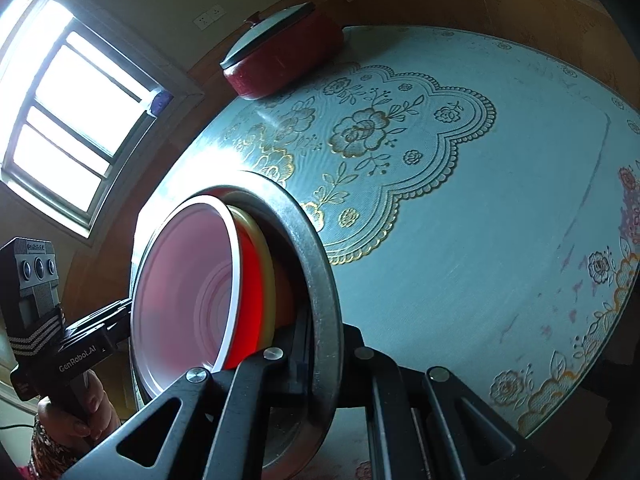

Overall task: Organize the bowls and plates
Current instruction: 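Carry the nested bowl stack with both tools onto the red-print plate stack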

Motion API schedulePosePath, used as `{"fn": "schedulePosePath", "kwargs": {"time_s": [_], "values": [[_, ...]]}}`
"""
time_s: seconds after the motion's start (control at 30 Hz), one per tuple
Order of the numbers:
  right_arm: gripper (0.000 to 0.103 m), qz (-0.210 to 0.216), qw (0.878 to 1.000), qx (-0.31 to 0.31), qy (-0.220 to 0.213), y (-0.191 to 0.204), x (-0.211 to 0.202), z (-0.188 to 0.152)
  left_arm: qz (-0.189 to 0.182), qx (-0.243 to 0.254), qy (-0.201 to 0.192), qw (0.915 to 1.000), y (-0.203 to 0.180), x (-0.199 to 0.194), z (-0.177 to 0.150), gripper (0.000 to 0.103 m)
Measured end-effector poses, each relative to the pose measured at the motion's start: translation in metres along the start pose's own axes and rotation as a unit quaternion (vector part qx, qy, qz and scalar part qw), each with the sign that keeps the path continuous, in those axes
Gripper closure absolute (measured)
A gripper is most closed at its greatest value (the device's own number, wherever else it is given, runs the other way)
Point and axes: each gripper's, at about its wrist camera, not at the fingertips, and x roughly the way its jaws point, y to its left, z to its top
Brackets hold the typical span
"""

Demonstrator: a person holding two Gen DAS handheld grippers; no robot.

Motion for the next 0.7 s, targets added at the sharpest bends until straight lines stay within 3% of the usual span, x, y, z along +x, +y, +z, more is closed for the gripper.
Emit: {"fn": "schedulePosePath", "kwargs": {"time_s": [0.7], "values": [[0.097,0.028,0.999,-0.029,0.033,0.08,0.001,-0.056,0.018,-0.025,-0.046,0.9984,0.041,-0.091,-0.053,0.094]]}}
